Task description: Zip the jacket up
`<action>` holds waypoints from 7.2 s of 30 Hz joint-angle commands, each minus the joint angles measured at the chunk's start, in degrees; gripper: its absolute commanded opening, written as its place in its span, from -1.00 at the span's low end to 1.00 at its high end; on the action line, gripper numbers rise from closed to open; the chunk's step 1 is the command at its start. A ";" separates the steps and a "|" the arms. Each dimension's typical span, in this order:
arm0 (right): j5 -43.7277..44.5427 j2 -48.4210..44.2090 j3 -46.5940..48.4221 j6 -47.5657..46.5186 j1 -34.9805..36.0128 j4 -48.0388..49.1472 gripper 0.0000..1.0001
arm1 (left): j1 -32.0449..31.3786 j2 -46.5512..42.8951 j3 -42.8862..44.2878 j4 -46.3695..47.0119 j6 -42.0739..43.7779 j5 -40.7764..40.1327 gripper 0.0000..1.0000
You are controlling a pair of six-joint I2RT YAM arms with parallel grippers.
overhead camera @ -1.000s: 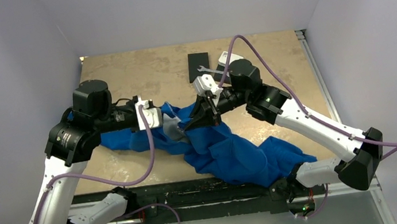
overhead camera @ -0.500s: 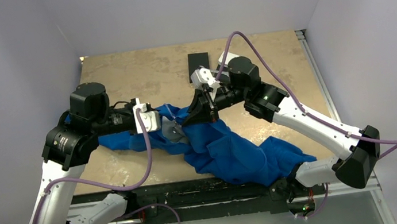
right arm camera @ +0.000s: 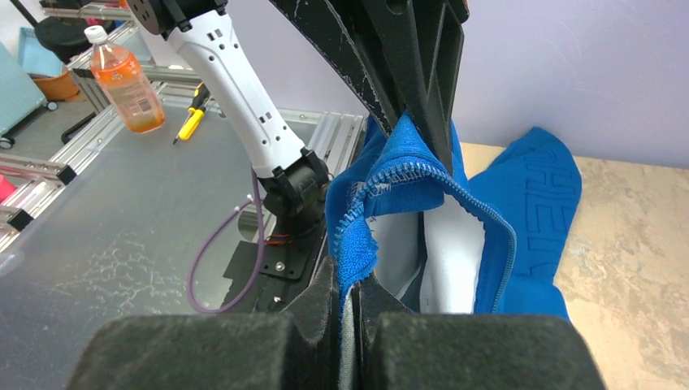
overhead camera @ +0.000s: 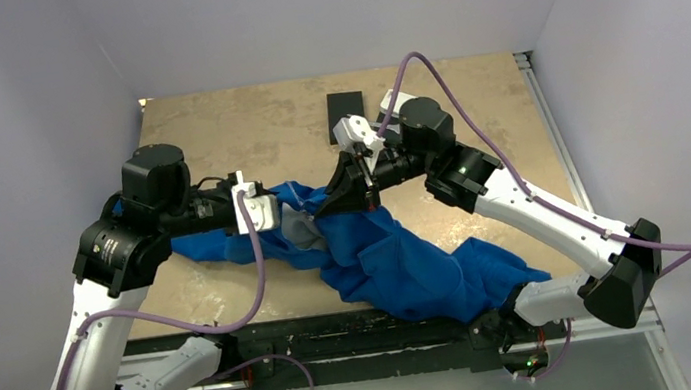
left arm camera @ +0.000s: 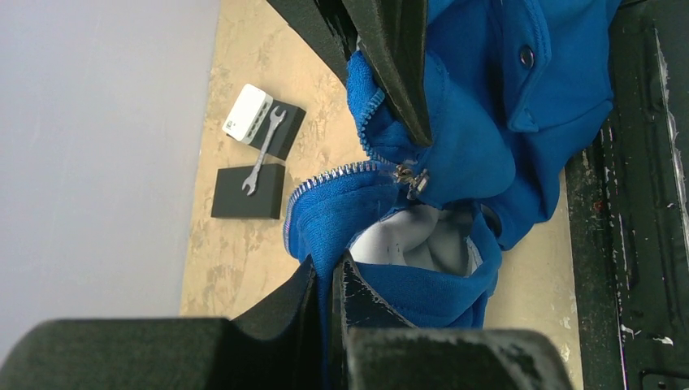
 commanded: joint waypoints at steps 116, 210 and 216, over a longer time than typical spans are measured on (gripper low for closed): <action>-7.99 0.89 3.23 9.01 -0.21 9.67 -1.00 | -0.26 -1.23 3.00 -2.56 9.97 3.82 -1.00; -11.98 3.04 7.73 7.68 0.00 4.19 -1.00 | -0.20 -2.37 1.80 -5.28 14.98 5.59 -1.00; -12.93 3.75 9.05 7.35 -0.02 2.64 -1.00 | -0.20 -2.47 1.62 -8.28 19.00 5.29 -1.00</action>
